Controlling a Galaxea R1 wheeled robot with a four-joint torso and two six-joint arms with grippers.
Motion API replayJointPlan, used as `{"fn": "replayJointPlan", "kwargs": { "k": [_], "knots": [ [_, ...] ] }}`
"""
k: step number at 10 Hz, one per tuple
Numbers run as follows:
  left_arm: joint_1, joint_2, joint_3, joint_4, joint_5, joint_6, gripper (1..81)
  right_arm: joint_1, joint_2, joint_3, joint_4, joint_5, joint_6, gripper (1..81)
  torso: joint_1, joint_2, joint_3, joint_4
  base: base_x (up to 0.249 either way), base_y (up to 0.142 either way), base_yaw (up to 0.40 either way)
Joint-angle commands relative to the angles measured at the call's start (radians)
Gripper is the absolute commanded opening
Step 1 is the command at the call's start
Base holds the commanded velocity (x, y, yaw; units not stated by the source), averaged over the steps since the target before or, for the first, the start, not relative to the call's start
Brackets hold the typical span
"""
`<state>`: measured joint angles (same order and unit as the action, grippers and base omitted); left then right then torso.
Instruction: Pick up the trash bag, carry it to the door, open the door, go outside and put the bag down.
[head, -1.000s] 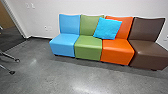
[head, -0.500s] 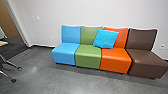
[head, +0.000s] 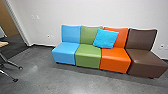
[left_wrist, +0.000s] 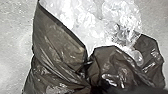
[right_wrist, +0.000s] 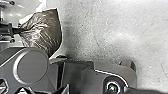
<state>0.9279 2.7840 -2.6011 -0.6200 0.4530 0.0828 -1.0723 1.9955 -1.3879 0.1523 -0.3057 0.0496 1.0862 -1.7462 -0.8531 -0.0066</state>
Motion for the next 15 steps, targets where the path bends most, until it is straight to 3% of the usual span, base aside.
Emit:
{"fn": "replayJointPlan", "kwargs": {
  "k": [1,2,3,5,11,15],
  "knots": [
    [-0.089,-0.148,0.185,-0.006,0.135,0.097,1.0,0.056,-0.036,0.000,0.023,-0.056,0.000,81.1,-0.061,0.094,0.000,0.000,0.000,0.000,0.000],
    [-0.080,-0.161,0.196,-0.007,0.159,0.130,1.0,0.047,-0.030,-0.005,0.021,-0.055,0.000,81.1,-0.144,0.224,0.000,0.000,0.000,0.000,0.000],
    [-0.073,-0.173,0.196,-0.006,0.197,0.166,1.0,0.038,-0.015,-0.023,0.019,-0.053,-0.002,81.1,-0.106,0.164,0.040,0.000,0.000,0.000,0.000],
    [-0.056,-0.193,0.196,-0.009,0.230,0.210,1.0,0.024,0.022,-0.071,0.024,-0.050,0.000,81.1,-0.147,0.230,0.090,0.000,0.000,0.000,0.000],
    [0.036,-0.164,0.187,-0.004,0.230,0.265,1.0,-0.041,0.137,-0.203,0.024,-0.041,-0.005,81.1,-0.286,0.443,0.247,0.000,0.000,0.000,0.000],
    [0.095,-0.133,0.168,-0.003,0.227,0.277,1.0,-0.085,0.201,-0.273,0.021,-0.039,-0.010,81.1,-0.378,0.582,0.350,0.000,0.000,0.000,0.000]
  ]
}}
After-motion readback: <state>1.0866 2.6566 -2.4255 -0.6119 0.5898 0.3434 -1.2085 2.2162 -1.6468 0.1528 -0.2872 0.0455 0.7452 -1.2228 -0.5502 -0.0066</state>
